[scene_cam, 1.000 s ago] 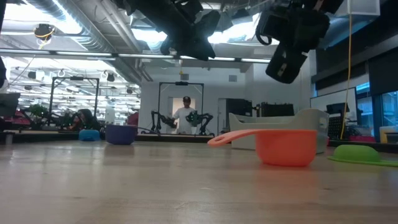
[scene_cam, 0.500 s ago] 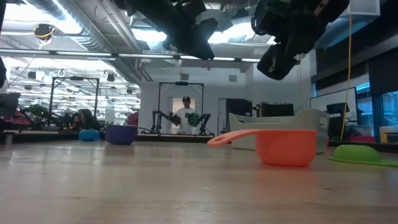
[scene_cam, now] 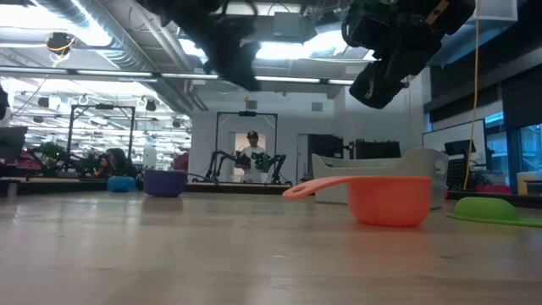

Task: Nest measuring cups in basket
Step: Stack the dark blue measuring cup on top of the yellow measuring cup in the bin

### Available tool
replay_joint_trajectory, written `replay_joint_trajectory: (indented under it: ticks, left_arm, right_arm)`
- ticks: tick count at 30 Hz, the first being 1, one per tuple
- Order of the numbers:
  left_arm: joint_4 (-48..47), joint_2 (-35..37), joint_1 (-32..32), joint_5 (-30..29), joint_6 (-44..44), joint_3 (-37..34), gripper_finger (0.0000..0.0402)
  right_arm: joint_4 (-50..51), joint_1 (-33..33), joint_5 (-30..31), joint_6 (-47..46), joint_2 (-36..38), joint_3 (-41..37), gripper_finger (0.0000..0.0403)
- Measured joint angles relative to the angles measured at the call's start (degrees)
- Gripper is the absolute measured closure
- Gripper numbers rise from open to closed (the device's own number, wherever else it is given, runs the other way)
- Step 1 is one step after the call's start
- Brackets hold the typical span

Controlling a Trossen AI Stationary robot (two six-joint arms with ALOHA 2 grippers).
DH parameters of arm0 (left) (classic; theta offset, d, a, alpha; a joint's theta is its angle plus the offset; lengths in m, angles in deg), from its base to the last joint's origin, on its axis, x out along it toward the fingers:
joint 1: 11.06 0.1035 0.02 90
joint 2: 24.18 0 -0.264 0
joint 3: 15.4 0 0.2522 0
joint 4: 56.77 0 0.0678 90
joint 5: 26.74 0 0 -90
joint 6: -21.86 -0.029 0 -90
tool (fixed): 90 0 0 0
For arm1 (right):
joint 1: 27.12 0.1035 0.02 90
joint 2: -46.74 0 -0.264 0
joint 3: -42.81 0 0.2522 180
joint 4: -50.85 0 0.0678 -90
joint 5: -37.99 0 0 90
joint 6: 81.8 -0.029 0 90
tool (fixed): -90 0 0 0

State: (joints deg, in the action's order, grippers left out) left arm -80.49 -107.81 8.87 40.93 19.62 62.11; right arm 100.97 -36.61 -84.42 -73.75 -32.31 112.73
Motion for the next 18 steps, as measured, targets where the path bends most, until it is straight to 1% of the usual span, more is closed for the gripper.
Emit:
replay_joint_trajectory:
  ticks: [8, 9, 13, 18]
  left_arm:
    - [-18.8, 0.3, 11.5, 1.4, 0.0, 0.0, 0.0292]
    - [-21.1, 0.3, 12.9, 2.3, 0.0, 0.0, 0.0292]
    - [-28.0, 0.3, 17.6, 9.0, -0.8, 0.0, 0.0292]
    - [-32.5, 0.3, 22.9, 17.9, -4.4, 0.0, 0.0292]
  right_arm:
    - [-0.8, 0.0, 0.0, 0.2, 0.0, 0.0, 0.0249]
    - [-1.0, 0.0, 0.0, 0.2, 0.0, 0.0, 0.0249]
    - [-1.4, 0.0, 0.0, 0.2, 0.0, 0.0, 0.0249]
    - [-2.5, 0.0, 0.0, 0.2, 0.0, 0.0, 0.0249]
